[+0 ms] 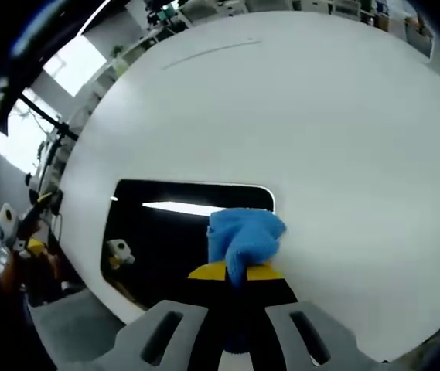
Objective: Wipe the mirror surface with the cleaning cloth until all visible marks leave the cleaned area.
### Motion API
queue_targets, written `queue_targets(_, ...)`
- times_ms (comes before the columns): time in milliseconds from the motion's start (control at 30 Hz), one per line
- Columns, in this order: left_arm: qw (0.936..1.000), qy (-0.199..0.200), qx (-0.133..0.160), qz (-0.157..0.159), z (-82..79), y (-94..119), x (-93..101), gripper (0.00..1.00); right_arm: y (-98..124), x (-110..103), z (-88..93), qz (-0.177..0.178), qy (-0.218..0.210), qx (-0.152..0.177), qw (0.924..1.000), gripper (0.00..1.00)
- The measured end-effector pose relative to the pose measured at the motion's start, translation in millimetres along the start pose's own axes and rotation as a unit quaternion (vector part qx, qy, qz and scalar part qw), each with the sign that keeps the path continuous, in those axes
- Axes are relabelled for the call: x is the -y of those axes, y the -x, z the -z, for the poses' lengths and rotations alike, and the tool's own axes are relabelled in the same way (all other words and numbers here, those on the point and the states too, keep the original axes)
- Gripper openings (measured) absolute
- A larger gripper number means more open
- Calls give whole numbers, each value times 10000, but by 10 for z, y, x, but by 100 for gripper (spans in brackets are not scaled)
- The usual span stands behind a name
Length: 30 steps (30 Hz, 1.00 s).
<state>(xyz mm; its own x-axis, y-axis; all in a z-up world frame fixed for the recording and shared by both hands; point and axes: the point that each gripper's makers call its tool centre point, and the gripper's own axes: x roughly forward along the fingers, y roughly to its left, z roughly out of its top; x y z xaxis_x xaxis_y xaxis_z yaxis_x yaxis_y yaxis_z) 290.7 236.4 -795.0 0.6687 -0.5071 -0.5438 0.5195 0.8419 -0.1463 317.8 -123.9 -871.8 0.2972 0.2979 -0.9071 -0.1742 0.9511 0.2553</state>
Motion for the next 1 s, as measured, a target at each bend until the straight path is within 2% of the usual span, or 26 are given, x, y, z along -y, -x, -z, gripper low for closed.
queue_targets(500, 9999, 58, 10, -87, 27, 64, -10, 99, 44, 92, 30, 127, -87, -39, 9999, 0)
queue_targets(1000, 10000, 45, -5, -64, 31, 18, 13, 99, 41, 141, 30, 63, -155, -95, 9998, 0)
